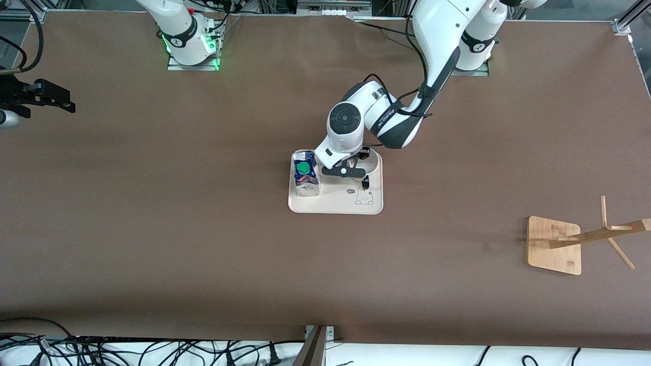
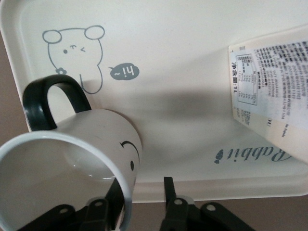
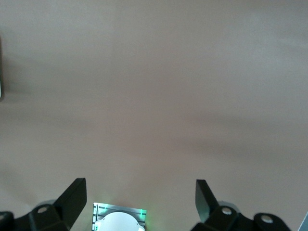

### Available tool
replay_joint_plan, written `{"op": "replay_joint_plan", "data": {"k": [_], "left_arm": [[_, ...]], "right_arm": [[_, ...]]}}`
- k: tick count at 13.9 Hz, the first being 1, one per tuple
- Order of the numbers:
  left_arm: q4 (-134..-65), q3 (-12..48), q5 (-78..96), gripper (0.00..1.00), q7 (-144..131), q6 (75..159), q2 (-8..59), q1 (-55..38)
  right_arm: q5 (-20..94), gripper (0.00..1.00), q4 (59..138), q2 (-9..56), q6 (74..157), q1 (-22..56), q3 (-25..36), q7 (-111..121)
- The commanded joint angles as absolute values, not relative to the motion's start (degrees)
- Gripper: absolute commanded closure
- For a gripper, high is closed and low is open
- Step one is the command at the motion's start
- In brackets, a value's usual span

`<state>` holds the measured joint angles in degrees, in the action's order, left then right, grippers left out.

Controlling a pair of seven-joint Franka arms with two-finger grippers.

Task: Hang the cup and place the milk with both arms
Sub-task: 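Lower the left gripper and grasp the white mug by its rim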

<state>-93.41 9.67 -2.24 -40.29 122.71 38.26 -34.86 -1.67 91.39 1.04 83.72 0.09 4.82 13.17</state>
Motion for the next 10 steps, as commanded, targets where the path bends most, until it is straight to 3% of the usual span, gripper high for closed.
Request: {"op": "replay_joint_plan", "data": {"k": [1, 10], "left_arm": [[-93.87, 9.76, -4.04, 1.00, -39.99, 121.82, 37.62, -34.54], [-92.99, 9.84, -7.29, 1.00, -39.99, 114.35, 32.27, -34.37]], "right_arm": [[-0.61, 0.00, 90.26, 1.32, 82.62, -0.18, 4.66, 13.45], [-0.53, 0.00, 90.26, 1.32, 82.62, -0.18, 4.66, 13.45]]}}
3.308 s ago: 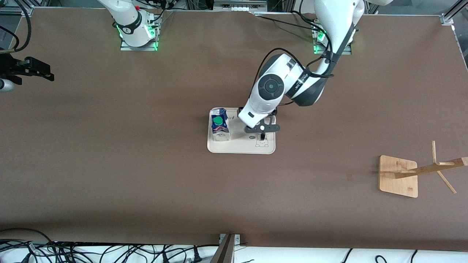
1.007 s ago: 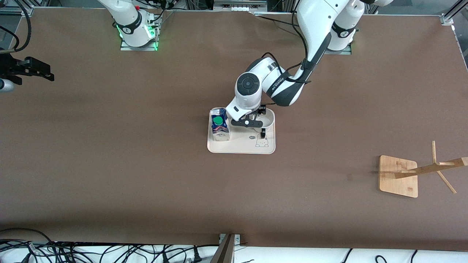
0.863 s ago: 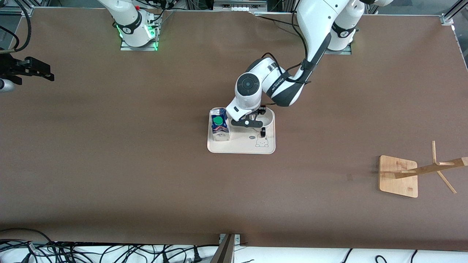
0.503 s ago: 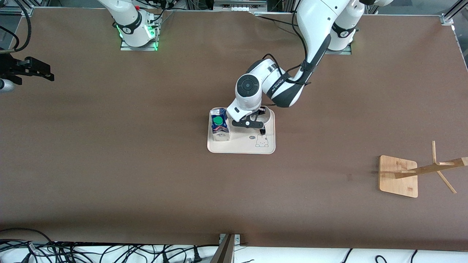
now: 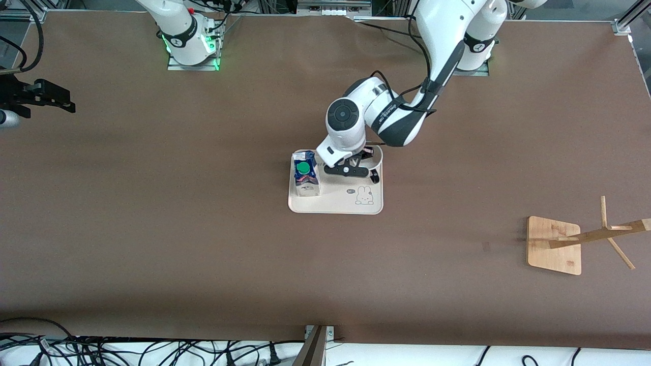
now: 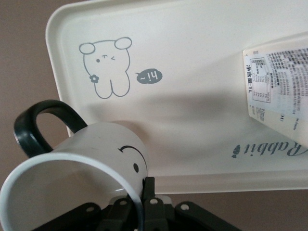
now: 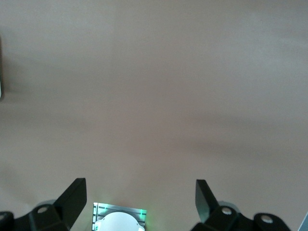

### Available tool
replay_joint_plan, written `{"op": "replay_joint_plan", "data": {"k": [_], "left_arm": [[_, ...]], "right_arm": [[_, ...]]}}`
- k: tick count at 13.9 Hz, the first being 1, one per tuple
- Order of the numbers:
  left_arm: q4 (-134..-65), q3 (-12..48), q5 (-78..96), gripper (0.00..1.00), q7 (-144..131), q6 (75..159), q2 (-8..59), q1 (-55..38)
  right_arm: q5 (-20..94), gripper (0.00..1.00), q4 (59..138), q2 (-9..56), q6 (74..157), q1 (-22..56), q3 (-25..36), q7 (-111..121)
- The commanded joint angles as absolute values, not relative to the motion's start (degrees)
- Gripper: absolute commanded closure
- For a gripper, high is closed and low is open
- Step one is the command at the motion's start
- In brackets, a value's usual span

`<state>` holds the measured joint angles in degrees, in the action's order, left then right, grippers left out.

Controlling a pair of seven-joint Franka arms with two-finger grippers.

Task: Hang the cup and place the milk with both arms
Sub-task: 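Lift the mug with the left gripper and carry it to the wooden stand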

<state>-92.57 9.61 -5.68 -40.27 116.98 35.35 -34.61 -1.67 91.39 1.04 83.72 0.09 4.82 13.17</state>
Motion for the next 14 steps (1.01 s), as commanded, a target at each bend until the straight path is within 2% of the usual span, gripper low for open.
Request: {"op": "replay_joint_plan", "data": {"k": [1, 5, 8, 14], "left_arm": [[-92.99, 9.84, -7.47, 1.00, -39.99, 113.30, 30.95, -34.37], [-93.34, 9.15, -7.38, 1.00, -39.73, 107.95, 20.86, -32.53], [-93.34, 8.97, -7.56, 1.00, -39.55, 105.74, 12.94, -26.74], [-92.99, 9.49, -11.25, 1.00, -13.75, 106.78, 6.86, -12.41]], "right_arm": [[-0.61, 0.00, 90.26, 1.32, 82.62, -0.18, 4.66, 13.45], [-0.53, 0.00, 90.26, 1.32, 82.62, -0.18, 4.66, 13.45], [-0.62, 0.00, 90.26, 1.32, 82.62, -0.18, 4.66, 13.45], [-0.62, 0.00, 90.26, 1.32, 82.62, -0.18, 4.66, 13.53]]}}
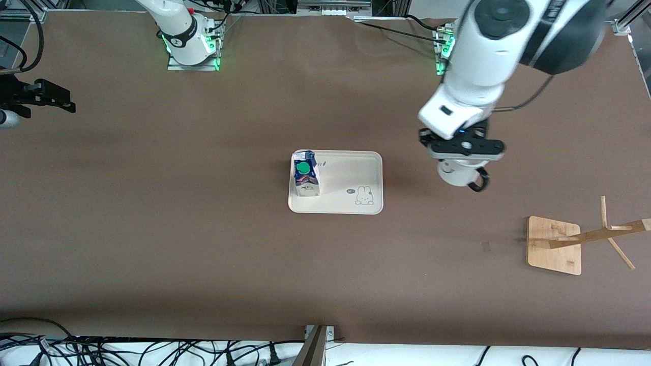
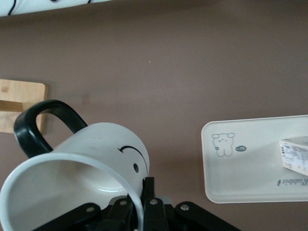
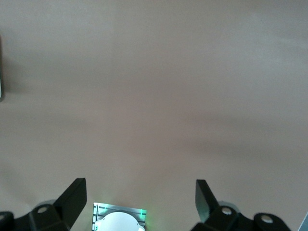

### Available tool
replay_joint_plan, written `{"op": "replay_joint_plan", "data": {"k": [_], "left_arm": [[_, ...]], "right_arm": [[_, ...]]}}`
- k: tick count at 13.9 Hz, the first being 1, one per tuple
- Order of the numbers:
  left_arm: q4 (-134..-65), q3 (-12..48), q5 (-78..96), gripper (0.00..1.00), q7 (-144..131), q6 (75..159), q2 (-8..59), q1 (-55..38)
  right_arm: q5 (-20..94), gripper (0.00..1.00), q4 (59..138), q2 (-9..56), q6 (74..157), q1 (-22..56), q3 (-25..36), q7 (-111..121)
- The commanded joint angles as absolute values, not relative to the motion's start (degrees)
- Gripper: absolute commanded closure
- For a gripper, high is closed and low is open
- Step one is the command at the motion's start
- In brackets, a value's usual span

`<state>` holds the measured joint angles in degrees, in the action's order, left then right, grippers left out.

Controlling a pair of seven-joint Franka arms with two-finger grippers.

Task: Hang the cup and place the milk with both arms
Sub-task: 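Lift the mug with the left gripper and carry it to the wooden stand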

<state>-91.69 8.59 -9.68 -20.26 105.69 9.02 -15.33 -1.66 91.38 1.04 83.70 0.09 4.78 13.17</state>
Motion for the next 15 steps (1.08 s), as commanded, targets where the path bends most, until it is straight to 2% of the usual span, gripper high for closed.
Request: {"op": "replay_joint_plan", "data": {"k": [1, 4, 7, 11, 15], "left_arm": [[-93.08, 9.49, -11.34, 1.00, -9.45, 108.35, 5.99, -10.74], [-93.78, 9.67, -11.25, 1.00, 3.66, 115.47, 5.45, -3.98], [-95.96, 9.67, -11.08, 1.00, 4.66, 121.61, 5.36, -0.89], [-108.51, 9.76, -10.55, 1.00, 3.78, 137.87, 1.33, 2.81], [-116.00, 9.76, -10.11, 1.00, 3.78, 145.35, -2.46, 5.53]], "right_arm": [[-0.62, 0.00, 90.26, 1.32, 82.62, -0.18, 4.66, 13.45], [-0.62, 0.00, 90.26, 1.32, 82.62, -0.18, 4.66, 13.45], [-0.53, 0.00, 90.26, 1.32, 82.62, -0.09, 4.57, 13.27], [-0.53, 0.00, 90.26, 1.32, 82.62, -0.09, 4.48, 13.18], [-0.53, 0.00, 90.18, 1.32, 82.62, -0.09, 4.48, 13.18]]}}
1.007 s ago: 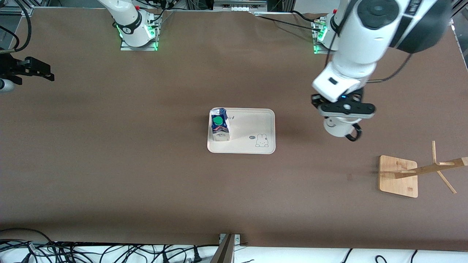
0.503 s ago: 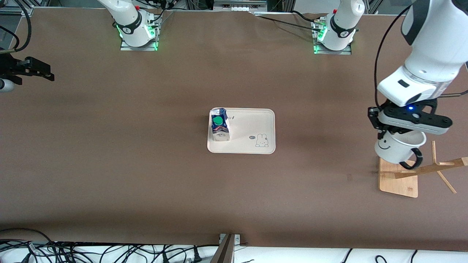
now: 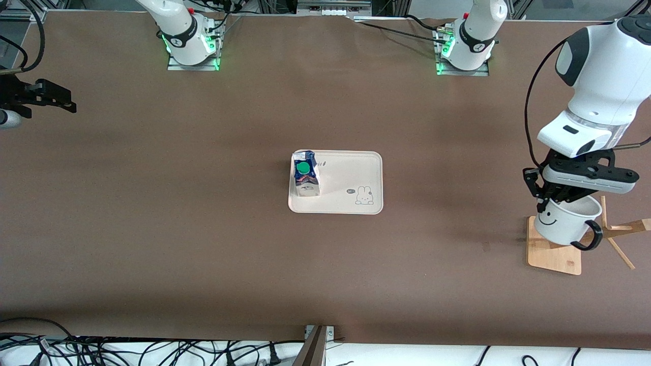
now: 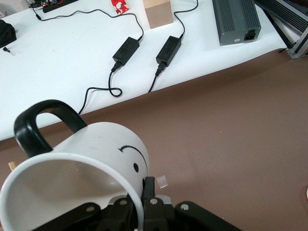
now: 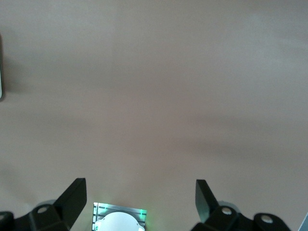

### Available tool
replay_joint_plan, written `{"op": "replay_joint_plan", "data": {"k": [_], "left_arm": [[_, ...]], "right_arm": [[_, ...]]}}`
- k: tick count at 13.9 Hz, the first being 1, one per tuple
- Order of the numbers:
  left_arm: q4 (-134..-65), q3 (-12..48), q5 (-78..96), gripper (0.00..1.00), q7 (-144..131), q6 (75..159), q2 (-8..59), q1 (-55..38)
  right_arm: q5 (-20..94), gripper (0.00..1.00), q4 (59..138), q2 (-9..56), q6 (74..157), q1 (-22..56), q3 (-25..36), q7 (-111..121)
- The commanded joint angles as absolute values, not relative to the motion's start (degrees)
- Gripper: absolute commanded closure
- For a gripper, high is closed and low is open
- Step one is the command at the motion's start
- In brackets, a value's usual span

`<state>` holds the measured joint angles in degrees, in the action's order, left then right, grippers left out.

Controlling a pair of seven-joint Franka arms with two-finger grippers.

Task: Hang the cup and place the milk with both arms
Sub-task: 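Lift the mug with the left gripper and carry it to the wooden stand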

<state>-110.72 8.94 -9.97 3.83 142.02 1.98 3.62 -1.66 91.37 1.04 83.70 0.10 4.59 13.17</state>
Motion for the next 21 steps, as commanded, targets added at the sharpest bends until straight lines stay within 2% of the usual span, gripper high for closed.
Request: {"op": "replay_joint_plan", "data": {"k": [1, 3, 8, 11, 14, 21], "left_arm": [[-118.28, 9.67, -8.63, 1.00, 3.78, 148.85, -2.81, 6.23], [-123.11, 9.67, -6.07, 1.00, 3.78, 156.67, -3.51, 8.25], [-129.19, 9.58, -5.54, 1.00, 3.60, 168.03, -2.82, 10.28], [-129.29, 9.49, -5.54, 1.00, 3.60, 168.75, -1.94, 10.28], [-131.22, 9.58, -5.54, 1.00, 3.69, 173.05, -0.97, 11.51], [-131.13, 9.58, -5.45, 1.00, 3.78, 173.41, 0.97, 12.83]], "right_arm": [[-0.53, 0.00, 90.18, 1.32, 82.62, -0.09, 4.48, 13.18], [-0.53, 0.00, 90.18, 1.32, 82.62, -0.09, 4.48, 13.18], [-0.53, 0.00, 90.18, 1.32, 82.62, -0.09, 4.48, 13.18], [-0.53, 0.00, 90.18, 1.32, 82.62, -0.09, 4.48, 13.18], [-0.53, 0.00, 90.18, 1.32, 82.62, -0.09, 4.48, 13.18], [-0.53, 0.00, 90.26, 1.32, 82.62, -0.09, 4.48, 13.18]]}}
